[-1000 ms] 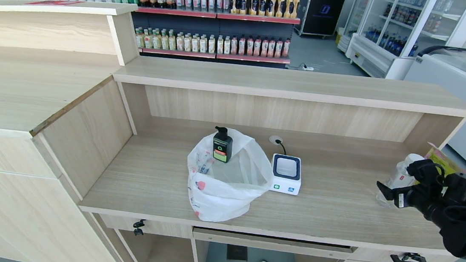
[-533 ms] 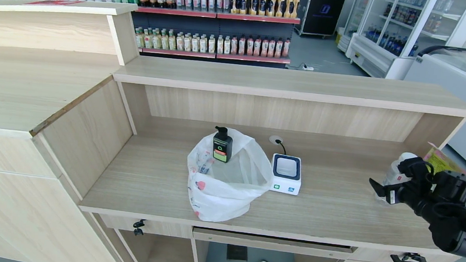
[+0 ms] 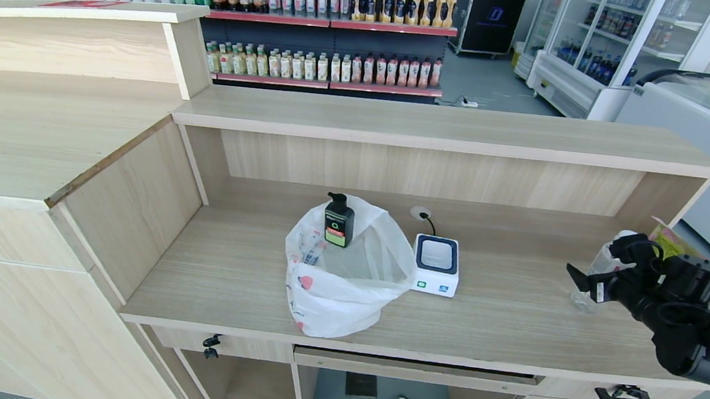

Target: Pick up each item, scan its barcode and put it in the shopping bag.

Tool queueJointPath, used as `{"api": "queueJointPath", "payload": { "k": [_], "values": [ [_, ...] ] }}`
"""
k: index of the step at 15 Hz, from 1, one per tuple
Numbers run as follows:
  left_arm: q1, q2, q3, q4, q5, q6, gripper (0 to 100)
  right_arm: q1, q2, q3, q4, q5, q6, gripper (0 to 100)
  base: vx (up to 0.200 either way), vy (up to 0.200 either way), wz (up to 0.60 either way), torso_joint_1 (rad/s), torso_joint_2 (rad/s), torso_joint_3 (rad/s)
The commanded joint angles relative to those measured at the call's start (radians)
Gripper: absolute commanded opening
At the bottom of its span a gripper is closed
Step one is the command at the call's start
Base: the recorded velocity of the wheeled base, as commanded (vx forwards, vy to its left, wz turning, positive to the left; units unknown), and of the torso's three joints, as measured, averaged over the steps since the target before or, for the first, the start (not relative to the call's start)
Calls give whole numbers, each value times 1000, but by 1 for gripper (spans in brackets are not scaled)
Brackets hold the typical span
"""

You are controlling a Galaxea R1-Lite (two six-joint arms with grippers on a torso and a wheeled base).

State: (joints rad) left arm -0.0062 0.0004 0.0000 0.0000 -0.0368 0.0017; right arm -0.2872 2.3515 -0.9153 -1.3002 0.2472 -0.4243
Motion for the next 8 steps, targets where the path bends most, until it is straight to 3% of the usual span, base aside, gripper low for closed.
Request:
{"api": "queueJointPath", "payload": {
  "k": [1, 8],
  "values": [
    [0, 1, 0, 0, 0, 0, 100, -4, 17, -14, -1, 1, -1, 0, 0, 0, 0, 0, 0, 0],
    [0, 1, 0, 0, 0, 0, 100, -13, 51, -77, 9, 3, 10, 0, 0, 0, 0, 0, 0, 0]
  ]
}}
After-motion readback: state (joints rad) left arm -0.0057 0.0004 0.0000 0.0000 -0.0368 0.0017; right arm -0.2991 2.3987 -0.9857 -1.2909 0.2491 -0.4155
